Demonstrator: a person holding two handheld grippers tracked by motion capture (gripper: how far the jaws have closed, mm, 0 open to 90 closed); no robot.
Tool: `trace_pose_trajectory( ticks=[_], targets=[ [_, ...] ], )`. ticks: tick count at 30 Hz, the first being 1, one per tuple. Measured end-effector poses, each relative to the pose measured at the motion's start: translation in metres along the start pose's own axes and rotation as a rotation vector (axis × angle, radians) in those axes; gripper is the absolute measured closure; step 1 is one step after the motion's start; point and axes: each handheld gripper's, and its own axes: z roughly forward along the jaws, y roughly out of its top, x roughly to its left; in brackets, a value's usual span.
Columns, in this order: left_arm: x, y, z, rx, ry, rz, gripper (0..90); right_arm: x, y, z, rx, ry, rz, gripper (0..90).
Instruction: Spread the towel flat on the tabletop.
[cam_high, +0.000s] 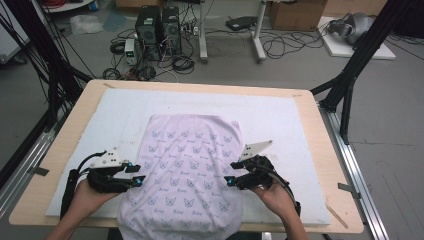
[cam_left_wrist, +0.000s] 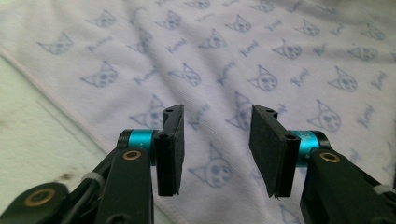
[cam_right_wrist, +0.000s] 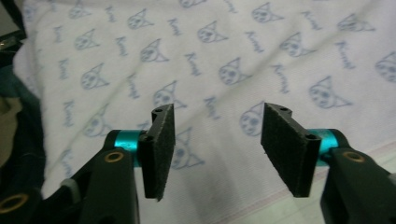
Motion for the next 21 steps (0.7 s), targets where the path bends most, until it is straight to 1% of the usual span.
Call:
trace_pose_trajectory(
  ticks=[2,4,5,7,8,12,17,21],
  targets=[
    [0.005,0.004,-0.002,-0.006,0.014,-0.005,53.8,-0.003,0.003,0.001,0.0,0.001,0.003,41.0],
    [0.008,0.007,-0.003,-0.019,0.019,-0.014,52.2,-0.006,0.006,0.002,-0.001,-0.008,0.003,39.6],
    [0.008,0.007,-0.003,-0.028,0.018,-0.019,52.0,-0.007,0.007,0.002,-0.006,-0.005,0.002,38.9],
    [0.009,0.008,-0.002,-0.03,0.011,-0.014,51.2,-0.008,0.009,0.001,-0.007,-0.006,-0.002,38.2],
    [0.008,0.009,-0.001,-0.033,0.008,-0.02,50.6,-0.008,0.01,0.001,-0.014,-0.004,-0.002,37.8],
    [0.01,0.012,0.002,-0.032,-0.001,-0.011,49.6,-0.008,0.014,-0.006,-0.045,0.004,-0.002,36.0],
    [0.01,0.016,0.002,-0.038,0.001,-0.004,48.5,-0.008,0.018,-0.009,-0.056,0.001,-0.012,34.0],
    [0.011,0.018,0.002,-0.036,0.004,-0.008,47.2,-0.008,0.021,-0.012,-0.064,-0.002,-0.021,33.0]
  ],
)
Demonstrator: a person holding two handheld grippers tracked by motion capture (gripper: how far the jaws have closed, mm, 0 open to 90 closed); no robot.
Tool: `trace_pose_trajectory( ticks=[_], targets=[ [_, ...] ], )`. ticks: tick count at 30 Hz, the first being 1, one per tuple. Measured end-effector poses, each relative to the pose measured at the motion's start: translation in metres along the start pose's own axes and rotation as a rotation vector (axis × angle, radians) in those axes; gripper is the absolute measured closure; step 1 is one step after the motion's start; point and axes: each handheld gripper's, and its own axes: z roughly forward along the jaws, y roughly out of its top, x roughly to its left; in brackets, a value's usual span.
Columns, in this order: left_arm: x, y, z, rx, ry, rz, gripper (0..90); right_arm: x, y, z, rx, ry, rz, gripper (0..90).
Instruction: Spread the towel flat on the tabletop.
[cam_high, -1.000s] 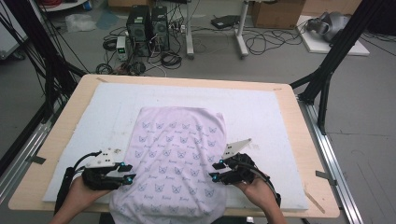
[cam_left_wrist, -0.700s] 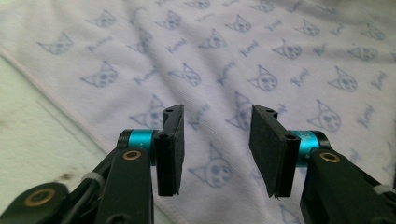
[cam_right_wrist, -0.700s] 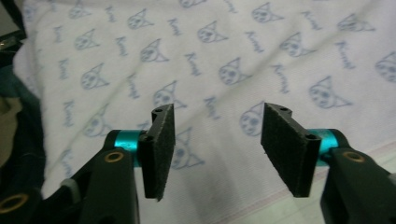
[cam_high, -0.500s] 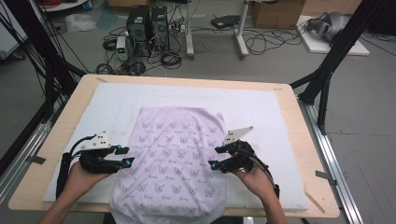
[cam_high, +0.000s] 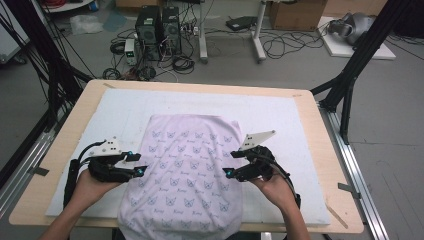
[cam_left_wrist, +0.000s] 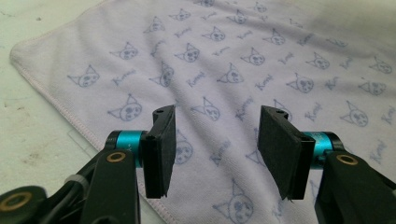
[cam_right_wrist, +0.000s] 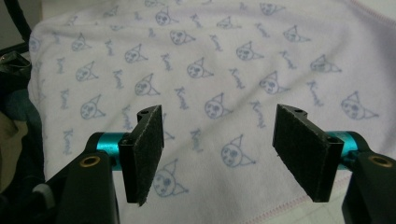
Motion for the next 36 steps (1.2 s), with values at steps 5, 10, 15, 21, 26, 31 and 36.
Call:
trace_pose_trajectory(
  ticks=[5,10,15,21,26,31,36],
  targets=[
    [0.001,0.001,0.0,0.0,0.003,0.002,46.2,0.0,0.002,-0.001,-0.001,-0.002,0.0,31.3],
    [0.001,0.001,0.001,0.001,0.0,-0.004,45.9,0.0,0.002,0.001,0.006,0.004,-0.001,31.1],
    [0.001,0.003,0.005,0.002,0.001,-0.005,45.4,0.0,0.004,0.003,0.006,0.0,-0.007,30.6],
    [0.003,0.013,0.011,0.0,-0.004,0.005,45.1,-0.002,0.008,0.003,0.004,-0.002,-0.008,30.6],
    [0.006,0.02,0.018,0.006,-0.003,0.007,44.5,-0.006,0.011,0.007,0.005,-0.003,-0.01,30.5],
    [0.011,0.03,0.029,0.01,0.0,0.002,43.1,-0.011,0.016,0.013,0.018,-0.007,-0.007,30.6],
    [0.013,0.038,0.037,0.0,-0.002,-0.001,42.9,-0.018,0.018,0.015,0.013,-0.004,-0.003,30.6]
  ],
)
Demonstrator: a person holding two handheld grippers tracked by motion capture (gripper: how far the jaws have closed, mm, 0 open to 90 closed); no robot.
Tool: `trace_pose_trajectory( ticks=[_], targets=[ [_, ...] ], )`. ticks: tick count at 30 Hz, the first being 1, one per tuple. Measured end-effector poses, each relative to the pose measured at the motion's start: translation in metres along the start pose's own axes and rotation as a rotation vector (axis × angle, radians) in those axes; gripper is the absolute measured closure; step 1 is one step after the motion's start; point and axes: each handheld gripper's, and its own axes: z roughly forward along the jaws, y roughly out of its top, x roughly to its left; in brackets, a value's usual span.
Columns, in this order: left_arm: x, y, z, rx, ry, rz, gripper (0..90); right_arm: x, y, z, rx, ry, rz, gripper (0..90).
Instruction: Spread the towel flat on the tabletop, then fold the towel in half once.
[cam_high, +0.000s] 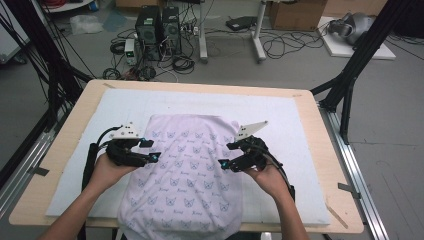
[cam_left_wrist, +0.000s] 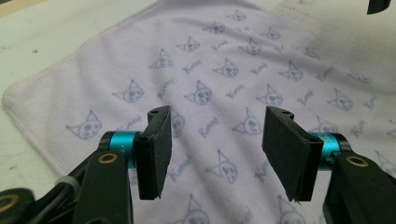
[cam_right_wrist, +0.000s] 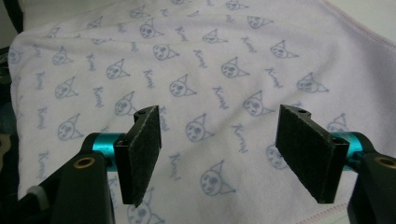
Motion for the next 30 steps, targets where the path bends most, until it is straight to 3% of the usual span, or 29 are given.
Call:
trace_pose_trajectory(
  ticks=[6,14,20,26,30],
  targets=[
    [0.001,0.001,0.003,-0.002,-0.001,-0.006,42.7,-0.007,0.0,0.003,-0.005,-0.002,0.019,30.6],
    [0.003,0.001,0.005,-0.016,-0.002,-0.014,42.4,-0.005,0.001,0.005,0.013,-0.014,0.02,30.2],
    [0.009,0.001,0.009,-0.013,0.006,-0.029,42.7,-0.014,-0.001,0.004,0.005,-0.024,0.042,30.3],
    [0.027,0.01,0.016,-0.003,0.037,-0.053,45.4,-0.03,-0.001,0.004,0.002,-0.059,0.065,32.8],
    [0.047,0.004,0.027,0.016,0.079,-0.114,47.3,-0.043,0.003,0.009,0.006,-0.072,0.08,35.6]
  ],
)
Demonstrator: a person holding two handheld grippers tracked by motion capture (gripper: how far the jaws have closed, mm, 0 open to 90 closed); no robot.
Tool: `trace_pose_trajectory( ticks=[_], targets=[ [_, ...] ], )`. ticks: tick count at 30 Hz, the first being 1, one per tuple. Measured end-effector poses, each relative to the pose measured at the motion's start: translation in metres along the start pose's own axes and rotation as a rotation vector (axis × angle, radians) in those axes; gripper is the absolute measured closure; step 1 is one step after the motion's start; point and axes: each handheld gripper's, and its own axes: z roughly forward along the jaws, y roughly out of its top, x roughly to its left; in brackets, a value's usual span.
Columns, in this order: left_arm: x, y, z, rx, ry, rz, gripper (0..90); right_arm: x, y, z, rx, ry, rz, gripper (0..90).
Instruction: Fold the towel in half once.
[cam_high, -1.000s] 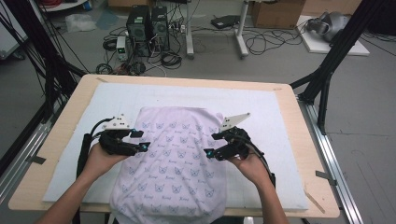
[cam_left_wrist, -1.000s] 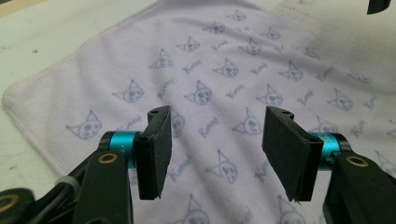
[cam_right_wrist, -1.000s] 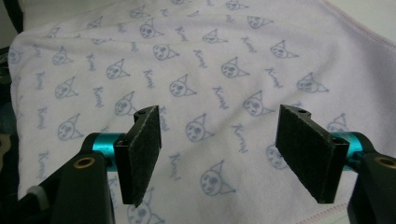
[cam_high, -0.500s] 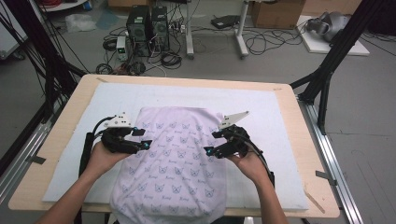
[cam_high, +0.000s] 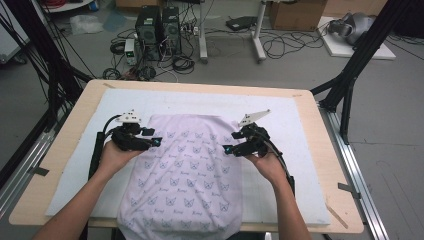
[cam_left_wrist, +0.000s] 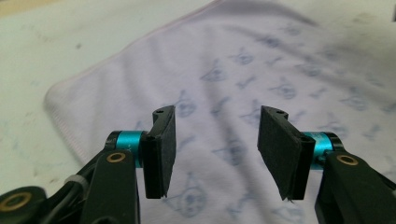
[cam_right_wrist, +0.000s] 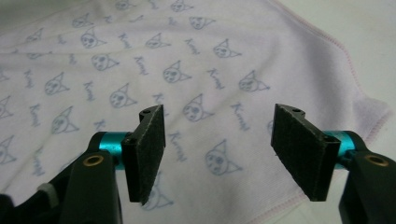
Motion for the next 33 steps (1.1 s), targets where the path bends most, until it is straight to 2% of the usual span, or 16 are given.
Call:
trace_pose_trajectory(
  ticks=[3,4,8,9,11,13,15,17,19,22,23,27,31,33],
  targets=[
    [0.013,-0.007,0.009,0.032,0.062,-0.03,48.3,-0.01,0.0,0.007,-0.004,-0.023,0.005,39.2],
    [0.015,-0.008,0.011,0.033,0.07,-0.035,48.8,-0.015,-0.001,0.011,-0.004,-0.029,0.017,40.2],
    [0.023,-0.011,0.018,0.016,0.149,-0.023,52.7,-0.031,-0.007,0.023,0.011,-0.063,0.047,43.6],
    [0.025,-0.012,0.02,0.019,0.177,-0.022,53.5,-0.036,-0.009,0.026,0.021,-0.082,0.052,43.9],
    [0.032,-0.016,0.025,0.048,0.198,-0.044,54.8,-0.042,-0.013,0.03,0.035,-0.108,0.071,45.3],
    [0.037,-0.021,0.03,0.088,0.192,-0.057,57.8,-0.047,-0.016,0.034,0.055,-0.134,0.084,47.9],
    [0.037,-0.022,0.029,0.084,0.21,-0.041,64.7,-0.05,-0.018,0.039,0.08,-0.159,0.093,51.2],
    [0.034,-0.021,0.03,0.09,0.231,-0.021,65.8,-0.053,-0.021,0.044,0.113,-0.173,0.106,54.2],
    [0.032,-0.02,0.03,0.099,0.244,-0.008,69.3,-0.055,-0.024,0.044,0.083,-0.18,0.133,62.6],
    [0.03,-0.02,0.03,0.108,0.243,0.008,85.4,-0.055,-0.026,0.042,0.071,-0.181,0.157,78.6],
    [0.03,-0.019,0.03,0.108,0.243,0.009,86.3,-0.055,-0.026,0.043,0.067,-0.175,0.162,83.4],
    [0.033,-0.019,0.029,0.104,0.228,-0.005,87.7,-0.055,-0.025,0.04,0.073,-0.165,0.182,87.5],
    [0.033,-0.019,0.028,0.098,0.221,-0.007,88.0,-0.059,-0.027,0.034,0.041,-0.134,0.214,88.1],
    [0.033,-0.02,0.027,0.093,0.218,-0.009,88.0,-0.061,-0.027,0.03,0.033,-0.134,0.223,88.1]
  ],
)
